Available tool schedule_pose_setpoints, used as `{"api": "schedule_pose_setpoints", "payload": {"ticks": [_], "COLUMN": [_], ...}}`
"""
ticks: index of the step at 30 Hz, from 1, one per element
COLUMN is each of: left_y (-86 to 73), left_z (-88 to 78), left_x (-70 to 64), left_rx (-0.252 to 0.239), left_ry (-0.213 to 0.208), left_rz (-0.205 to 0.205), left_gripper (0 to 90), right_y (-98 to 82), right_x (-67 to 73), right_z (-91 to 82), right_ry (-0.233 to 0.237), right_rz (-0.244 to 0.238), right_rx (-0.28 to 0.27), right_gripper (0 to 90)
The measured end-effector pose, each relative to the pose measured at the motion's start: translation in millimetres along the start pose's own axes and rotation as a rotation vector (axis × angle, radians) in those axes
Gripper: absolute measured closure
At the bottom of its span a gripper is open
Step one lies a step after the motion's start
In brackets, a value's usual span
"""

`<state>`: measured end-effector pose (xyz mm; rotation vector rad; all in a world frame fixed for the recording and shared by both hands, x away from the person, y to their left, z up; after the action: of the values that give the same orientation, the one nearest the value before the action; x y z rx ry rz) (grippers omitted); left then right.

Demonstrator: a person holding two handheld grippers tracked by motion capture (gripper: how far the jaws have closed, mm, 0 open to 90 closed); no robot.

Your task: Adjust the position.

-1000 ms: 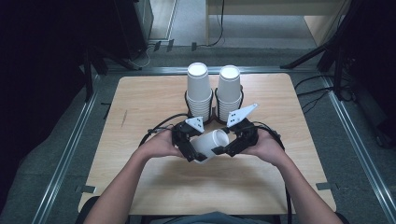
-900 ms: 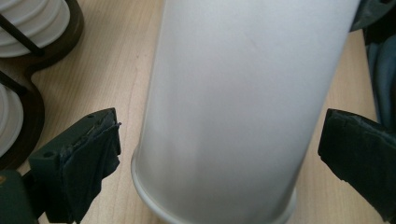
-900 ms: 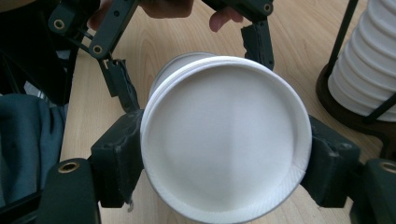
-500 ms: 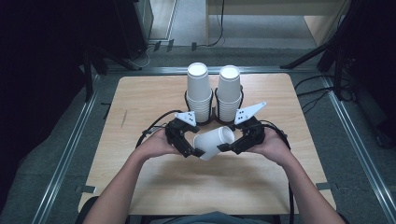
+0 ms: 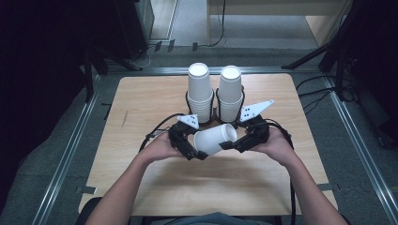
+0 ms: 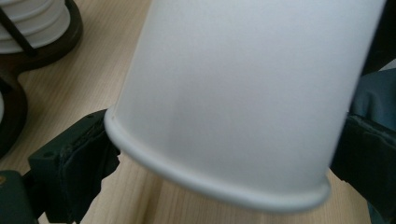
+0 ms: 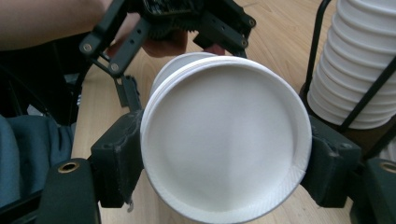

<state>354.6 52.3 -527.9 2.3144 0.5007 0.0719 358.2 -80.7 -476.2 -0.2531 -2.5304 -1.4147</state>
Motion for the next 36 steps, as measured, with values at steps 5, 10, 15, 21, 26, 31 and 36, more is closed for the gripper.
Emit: {"api": "schedule_pose_setpoints", "payload": {"ticks": [5,10,15,21,26,31,36], "left_y": [1.7,2.4,1.5,1.8,-2.5,-0.6,0.3], "left_z": [1.6,0.8,-2.6,-8.1,-13.5,-22.9,-26.6], "left_x": [-2.4,-4.7,-5.8,-4.0,-1.6,0.9,5.7], "left_rx": [-0.013,-0.02,-0.002,0.034,0.08,0.088,0.12], "left_ry": [-0.013,-0.018,-0.038,-0.057,-0.038,-0.027,0.002], "left_rz": [0.003,0.015,0.012,0.004,0.018,0.028,0.033], "left_gripper": [0.0,1.0,8.7,11.3,11.3,11.3,11.3], "right_y": [5.3,8.5,8.5,8.5,-0.9,-10.7,-17.6], "right_x": [3.8,7.1,7.3,6.3,5.5,3.6,-2.6], "right_z": [0.8,2.2,3.0,3.3,8.6,15.2,16.2], "right_ry": [0.019,0.038,0.051,0.058,0.06,0.026,0.001], "right_rz": [-0.01,-0.016,-0.011,0.024,0.02,0.004,0.004], "right_rx": [-0.018,-0.031,-0.039,-0.041,0.038,0.115,0.138], "right_gripper": [24.9,24.9,25.1,20.6,16.8,16.9,17.7]}}
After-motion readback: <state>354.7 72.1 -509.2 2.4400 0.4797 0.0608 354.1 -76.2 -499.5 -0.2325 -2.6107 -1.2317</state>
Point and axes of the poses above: each handheld gripper's, and its own axes: z roughly forward along the jaws, y roughly out of its top, x roughly to its left, the point moved 8 cm from there along z, roughly forward along the jaws, and after that the axes turned 11 degrees about y, right-handed, at the moved point
